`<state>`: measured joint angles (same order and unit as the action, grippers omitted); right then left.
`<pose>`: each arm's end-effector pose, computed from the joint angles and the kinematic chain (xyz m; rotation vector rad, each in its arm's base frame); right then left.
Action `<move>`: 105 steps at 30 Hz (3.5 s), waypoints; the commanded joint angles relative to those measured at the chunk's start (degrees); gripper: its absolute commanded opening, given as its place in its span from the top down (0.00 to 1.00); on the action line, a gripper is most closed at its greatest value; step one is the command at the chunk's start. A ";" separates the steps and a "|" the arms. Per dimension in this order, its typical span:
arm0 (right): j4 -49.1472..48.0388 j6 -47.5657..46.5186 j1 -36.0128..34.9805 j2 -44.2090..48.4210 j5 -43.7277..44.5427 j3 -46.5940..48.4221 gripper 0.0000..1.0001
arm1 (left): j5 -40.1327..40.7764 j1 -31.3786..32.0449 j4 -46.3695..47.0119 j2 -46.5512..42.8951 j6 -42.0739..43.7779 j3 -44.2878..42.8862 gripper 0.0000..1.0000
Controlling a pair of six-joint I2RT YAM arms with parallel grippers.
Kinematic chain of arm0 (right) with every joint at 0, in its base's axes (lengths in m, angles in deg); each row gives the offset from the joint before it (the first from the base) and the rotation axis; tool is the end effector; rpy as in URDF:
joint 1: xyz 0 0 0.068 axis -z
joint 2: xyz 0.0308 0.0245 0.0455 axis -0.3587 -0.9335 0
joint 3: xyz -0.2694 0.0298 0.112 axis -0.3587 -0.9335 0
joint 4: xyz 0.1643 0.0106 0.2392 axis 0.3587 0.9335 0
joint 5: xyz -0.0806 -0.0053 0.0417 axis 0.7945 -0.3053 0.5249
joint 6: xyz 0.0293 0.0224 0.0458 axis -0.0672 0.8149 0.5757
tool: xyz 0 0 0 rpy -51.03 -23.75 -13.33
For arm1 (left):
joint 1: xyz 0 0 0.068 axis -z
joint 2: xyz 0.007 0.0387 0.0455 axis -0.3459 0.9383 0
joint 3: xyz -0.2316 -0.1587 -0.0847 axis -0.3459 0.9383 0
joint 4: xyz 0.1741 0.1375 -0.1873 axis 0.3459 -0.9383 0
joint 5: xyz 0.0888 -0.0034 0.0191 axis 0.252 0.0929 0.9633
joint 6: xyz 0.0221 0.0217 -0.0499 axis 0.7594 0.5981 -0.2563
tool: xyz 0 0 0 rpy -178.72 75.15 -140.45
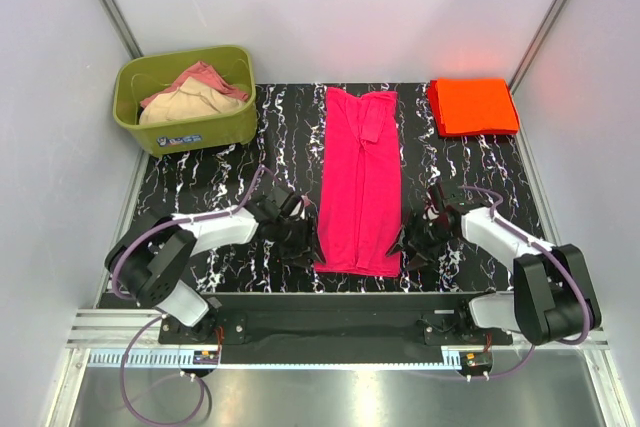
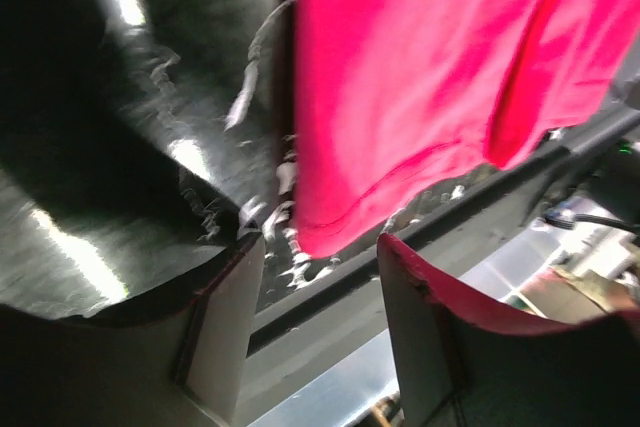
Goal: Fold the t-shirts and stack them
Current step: Fold the tshirt
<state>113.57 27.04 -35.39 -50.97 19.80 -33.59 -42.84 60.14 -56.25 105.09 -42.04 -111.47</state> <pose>0.2086 0.0739 0.1528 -0.5197 -2.9843 -0.8270 0.2078 -0.1976 0.1334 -0.0419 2.9936 -0.9381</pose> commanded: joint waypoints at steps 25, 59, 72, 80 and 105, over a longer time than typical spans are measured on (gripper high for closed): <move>-6.58 8.76 -0.48 -4.82 0.04 -4.75 0.60 | 1.92 -0.17 4.84 3.68 -2.96 2.76 0.59; 9.07 5.86 0.92 4.10 -0.05 5.96 1.00 | 1.14 0.81 3.96 -6.08 -10.00 -2.50 1.00; 9.68 -3.02 10.06 -29.77 -2.95 42.59 1.00 | -6.43 -13.62 -2.01 18.60 -2.88 -34.22 1.00; 11.79 -4.51 11.91 -41.82 -6.02 55.45 1.00 | -8.54 -17.48 -2.81 27.06 -3.58 -46.00 1.00; 21.50 -16.90 14.02 -55.36 2.84 77.24 0.60 | 4.23 -18.81 -25.28 40.61 17.56 -71.04 0.69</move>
<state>128.70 16.18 -21.79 -107.10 16.42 36.71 -48.37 41.03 -70.37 147.89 -35.87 -174.99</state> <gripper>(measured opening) 0.370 0.289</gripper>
